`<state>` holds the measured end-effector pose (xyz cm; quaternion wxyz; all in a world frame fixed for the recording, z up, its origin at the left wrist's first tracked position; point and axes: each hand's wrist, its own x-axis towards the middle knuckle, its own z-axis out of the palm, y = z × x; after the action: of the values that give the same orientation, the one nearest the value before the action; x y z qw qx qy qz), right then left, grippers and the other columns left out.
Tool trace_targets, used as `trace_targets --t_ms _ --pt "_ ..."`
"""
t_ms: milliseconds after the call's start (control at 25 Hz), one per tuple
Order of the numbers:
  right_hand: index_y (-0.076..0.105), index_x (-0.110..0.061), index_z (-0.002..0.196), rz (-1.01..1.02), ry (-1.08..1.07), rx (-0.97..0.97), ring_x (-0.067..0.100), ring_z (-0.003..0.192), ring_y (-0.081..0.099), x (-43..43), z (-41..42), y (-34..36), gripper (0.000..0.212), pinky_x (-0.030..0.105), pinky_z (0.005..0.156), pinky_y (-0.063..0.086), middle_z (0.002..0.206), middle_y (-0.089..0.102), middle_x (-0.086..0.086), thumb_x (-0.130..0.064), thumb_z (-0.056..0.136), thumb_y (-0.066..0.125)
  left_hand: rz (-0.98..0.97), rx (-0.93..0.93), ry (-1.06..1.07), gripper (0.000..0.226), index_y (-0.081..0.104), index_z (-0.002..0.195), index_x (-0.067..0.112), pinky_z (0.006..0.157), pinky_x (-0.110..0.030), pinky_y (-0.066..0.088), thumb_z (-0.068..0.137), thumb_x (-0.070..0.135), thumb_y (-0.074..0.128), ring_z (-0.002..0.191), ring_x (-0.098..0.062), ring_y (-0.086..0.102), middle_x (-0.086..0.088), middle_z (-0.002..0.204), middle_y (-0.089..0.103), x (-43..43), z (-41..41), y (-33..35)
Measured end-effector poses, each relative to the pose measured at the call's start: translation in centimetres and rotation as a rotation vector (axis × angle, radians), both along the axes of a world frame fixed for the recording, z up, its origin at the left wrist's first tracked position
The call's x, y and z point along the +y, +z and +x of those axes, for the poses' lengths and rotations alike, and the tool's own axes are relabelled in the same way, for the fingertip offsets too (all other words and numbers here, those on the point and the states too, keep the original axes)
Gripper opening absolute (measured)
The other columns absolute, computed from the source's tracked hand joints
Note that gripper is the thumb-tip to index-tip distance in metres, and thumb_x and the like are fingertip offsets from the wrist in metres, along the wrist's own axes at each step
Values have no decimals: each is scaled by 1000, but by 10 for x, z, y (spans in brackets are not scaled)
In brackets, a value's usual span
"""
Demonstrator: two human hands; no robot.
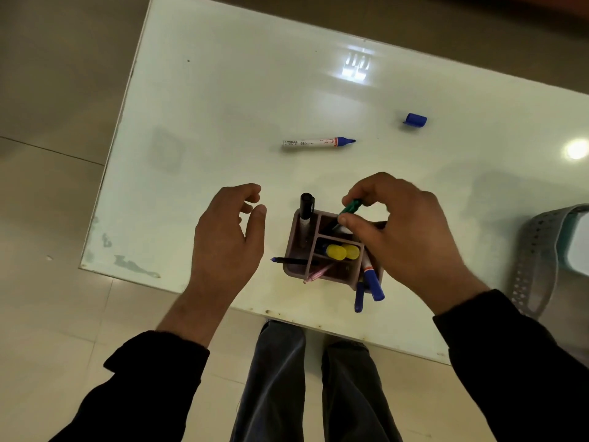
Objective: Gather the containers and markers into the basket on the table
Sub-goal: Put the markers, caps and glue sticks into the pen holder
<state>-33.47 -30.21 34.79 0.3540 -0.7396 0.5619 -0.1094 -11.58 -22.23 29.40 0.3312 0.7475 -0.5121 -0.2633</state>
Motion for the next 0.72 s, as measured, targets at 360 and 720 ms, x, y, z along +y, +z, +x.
trace_targets --t_ms 360,720 --pt "66 -33 102 41 -256 -241 -1 96 64 -34 -13 -7 25 8 73 43 97 70 -23 -54 88 63 71 -78 -85 29 61 124 14 85 -43 52 95 14 61 97 -18 62 2 113 64 -61 8 -21" --pt "59 -17 133 -121 -222 194 28 122 50 -129 -40 -98 39 33 99 43 135 56 3 -12 95 56 133 -494 -400 40 61 131 10 95 -45 38 92 15 65 130 -34 42 -12 140 50 -135 -6 -61"
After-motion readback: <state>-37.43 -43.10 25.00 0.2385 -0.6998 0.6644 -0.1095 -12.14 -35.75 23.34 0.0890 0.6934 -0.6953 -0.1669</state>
